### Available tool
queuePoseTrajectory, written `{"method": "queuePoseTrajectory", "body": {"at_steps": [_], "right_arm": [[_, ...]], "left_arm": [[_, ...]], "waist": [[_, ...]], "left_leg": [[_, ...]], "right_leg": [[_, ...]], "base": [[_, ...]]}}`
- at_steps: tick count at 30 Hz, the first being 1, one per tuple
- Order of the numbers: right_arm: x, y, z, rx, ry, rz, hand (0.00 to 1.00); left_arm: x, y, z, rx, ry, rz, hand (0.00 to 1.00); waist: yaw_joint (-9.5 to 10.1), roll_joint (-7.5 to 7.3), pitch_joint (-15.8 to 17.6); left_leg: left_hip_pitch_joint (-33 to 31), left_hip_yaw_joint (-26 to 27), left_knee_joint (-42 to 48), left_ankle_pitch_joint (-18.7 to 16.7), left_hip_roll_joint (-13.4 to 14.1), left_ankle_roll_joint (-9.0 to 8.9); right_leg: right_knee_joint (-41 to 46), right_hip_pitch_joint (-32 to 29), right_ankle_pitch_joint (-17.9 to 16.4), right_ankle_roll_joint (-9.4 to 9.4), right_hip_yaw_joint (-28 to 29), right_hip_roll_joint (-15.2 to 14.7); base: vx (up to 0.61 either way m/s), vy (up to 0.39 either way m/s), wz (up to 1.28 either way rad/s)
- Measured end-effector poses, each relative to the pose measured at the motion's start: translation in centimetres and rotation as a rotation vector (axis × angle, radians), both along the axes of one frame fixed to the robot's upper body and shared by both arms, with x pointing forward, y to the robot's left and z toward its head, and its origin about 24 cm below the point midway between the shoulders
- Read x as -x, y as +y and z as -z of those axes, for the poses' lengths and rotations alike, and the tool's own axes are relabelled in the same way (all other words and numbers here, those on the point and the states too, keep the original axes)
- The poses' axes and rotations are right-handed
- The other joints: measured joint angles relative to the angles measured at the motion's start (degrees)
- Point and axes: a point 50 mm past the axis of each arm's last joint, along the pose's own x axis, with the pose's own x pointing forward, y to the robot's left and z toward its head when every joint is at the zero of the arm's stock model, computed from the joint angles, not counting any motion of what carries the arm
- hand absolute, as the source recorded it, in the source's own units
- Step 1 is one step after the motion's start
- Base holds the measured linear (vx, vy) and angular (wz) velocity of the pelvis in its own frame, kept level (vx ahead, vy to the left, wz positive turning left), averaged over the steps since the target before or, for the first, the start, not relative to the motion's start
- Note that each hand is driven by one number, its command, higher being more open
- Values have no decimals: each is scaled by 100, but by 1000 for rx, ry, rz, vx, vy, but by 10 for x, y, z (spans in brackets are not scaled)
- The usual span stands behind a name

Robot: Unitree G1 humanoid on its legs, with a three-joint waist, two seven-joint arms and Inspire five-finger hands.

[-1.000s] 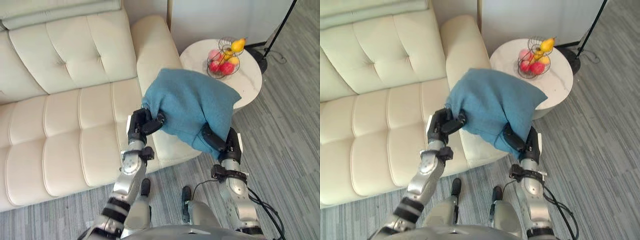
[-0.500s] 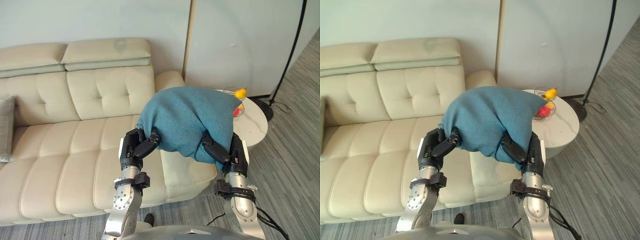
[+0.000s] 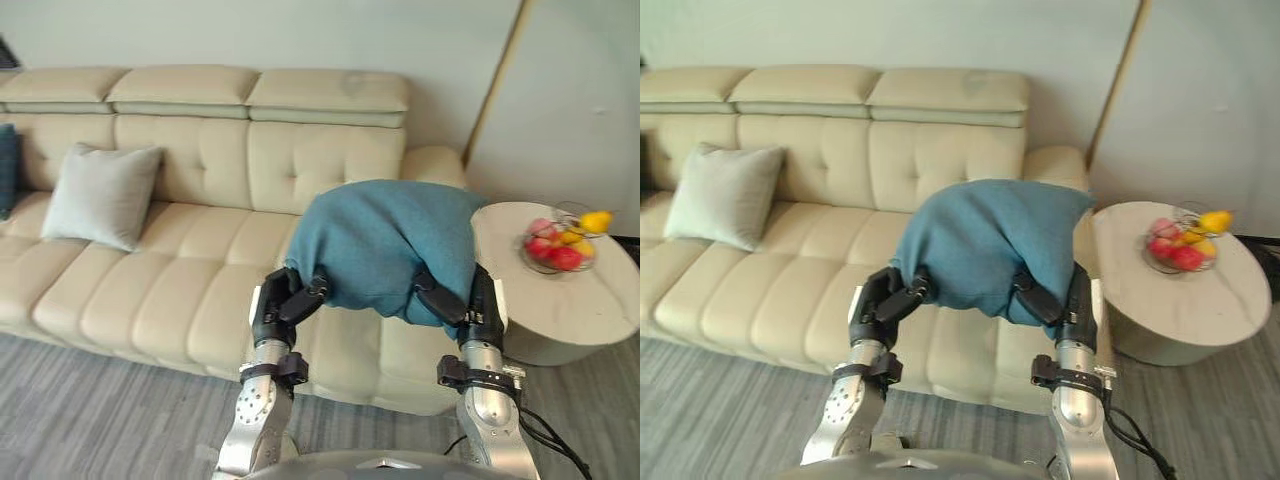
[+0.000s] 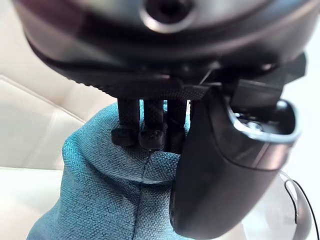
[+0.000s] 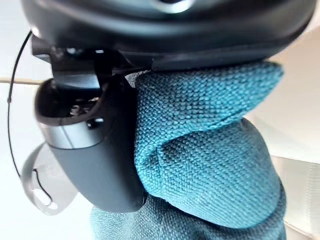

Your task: Pick up cushions and gather them together orderly.

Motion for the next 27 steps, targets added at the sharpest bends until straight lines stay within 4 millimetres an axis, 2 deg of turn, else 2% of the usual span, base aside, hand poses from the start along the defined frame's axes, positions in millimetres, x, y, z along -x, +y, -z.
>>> {"method": "queuePoseTrajectory", "body": {"at_steps": [1,3,4,5,6,7,8,9,10,11,12,13,15,17,18,19,21,23,24,25,26,27], "right_arm": [[1,1,5,-9,20,5,0],[2,3,11,-9,46,3,0],[2,5,13,-12,58,-2,0],[2,7,15,-15,67,-16,0],[1,8,15,-15,67,-20,0],[-1,9,15,-14,67,-28,0],[-3,10,15,-12,66,-34,0],[-7,12,15,-8,61,-46,0],[-7,13,15,-12,61,-49,0],[-7,13,15,-14,64,-57,0],[-7,13,15,-13,64,-60,0],[-7,12,15,-9,65,-61,0],[-7,9,15,7,67,-65,0],[-6,6,15,20,69,-68,0],[-6,3,15,28,73,-63,0],[-3,2,17,29,82,-55,0],[-2,2,16,24,80,-51,0],[4,3,12,24,70,-47,0],[9,4,5,25,49,-53,0],[10,5,0,23,27,-52,0],[9,5,-8,18,-7,-46,0],[7,4,-14,23,-38,-43,0]], "left_arm": [[-2,2,2,-18,6,6,0],[-2,5,6,-34,19,4,0],[-1,6,7,-36,26,0,0],[-1,9,8,-41,30,-6,0],[-1,9,8,-44,29,-6,0],[-1,11,9,-51,30,-7,0],[-1,13,9,-56,31,-8,0],[-1,17,9,-65,30,-19,0],[-1,18,9,-67,30,-24,0],[-1,19,9,-68,33,-27,0],[-1,19,9,-68,33,-26,0],[-1,19,9,-67,31,-19,0],[-1,17,9,-62,31,-15,0],[-1,15,9,-59,32,-9,0],[-1,11,10,-49,40,-2,0],[0,7,10,-39,46,5,0],[0,6,10,-32,44,6,0],[1,6,10,-28,47,5,0],[5,6,10,-20,47,-1,0],[8,6,7,-10,41,-5,0],[9,5,4,4,27,-5,0],[7,2,1,18,13,-1,0]], "waist": [[-23,-49,22],[-3,-65,34],[58,-58,50],[102,-68,112],[116,-71,141],[138,-71,206],[154,-64,277],[117,-66,425],[76,-79,485],[35,-107,552],[22,-122,563],[-11,-176,568],[-80,-211,586],[-94,-207,584],[-132,-117,578],[-113,-32,536],[-107,-30,535],[10,-10,539],[119,28,529],[177,62,506],[217,65,499],[245,58,502]], "left_leg": [[-43,-110,64,-63,-161,113],[-82,-205,182,-168,-315,261],[-97,-215,241,-233,-377,331],[-70,-197,252,-309,-490,408],[-50,-179,249,-336,-509,441],[-3,-153,236,-391,-527,477],[63,-113,214,-460,-539,482],[183,-94,157,-540,-536,582],[235,-126,91,-540,-545,615],[379,-148,-128,-502,-593,684],[453,-148,-238,-478,-643,722],[595,-145,-460,-433,-792,761],[693,-145,-512,-422,-958,764],[734,-169,-417,-517,-1055,752],[686,-329,-147,-674,-1025,638],[694,-453,25,-762,-919,544],[732,-480,345,-815,-790,454],[587,-403,1238,-886,-529,366],[348,-273,2165,-924,-213,339],[240,-237,2548,-1014,1,291],[125,-241,2588,-1168,186,281],[34,-357,2331,-1224,242,257]], "right_leg": [[-149,137,171,45,2,-77],[-141,244,338,78,6,-180],[77,185,373,64,40,-290],[737,-107,382,31,222,-549],[955,-213,399,-8,312,-624],[1345,-419,479,-187,475,-735],[1672,-595,547,-445,582,-814],[2343,-981,208,-725,1042,-758],[2587,-1153,-115,-645,1341,-522],[2677,-1367,-566,-417,1753,50],[2599,-1419,-695,-369,1832,245],[2314,-1506,-847,-416,1849,600],[2075,-1630,-908,-525,1745,850],[1634,-1677,-818,-670,1714,1051],[1408,-1523,-662,-932,1644,1142],[1217,-1307,-662,-932,1513,1237],[816,-890,-650,-945,1375,1360],[482,-455,-615,-966,1362,1514],[268,-101,-609,-976,1433,1638],[207,11,-611,-980,1489,1700],[178,69,-615,-987,1629,1702],[176,59,-615,-986,1757,1652]], "base": [[112,369,65],[82,261,49],[34,288,35],[20,240,16],[-19,235,1],[-37,172,-15],[-49,208,-26],[-46,178,-16],[-22,134,-3],[19,127,10],[55,78,14],[99,46,16],[152,0,20],[175,-38,25],[258,-51,41],[282,-60,44],[282,-85,27],[250,-97,-3],[257,-17,-32],[307,29,-50],[246,66,-55],[270,174,-58]]}}
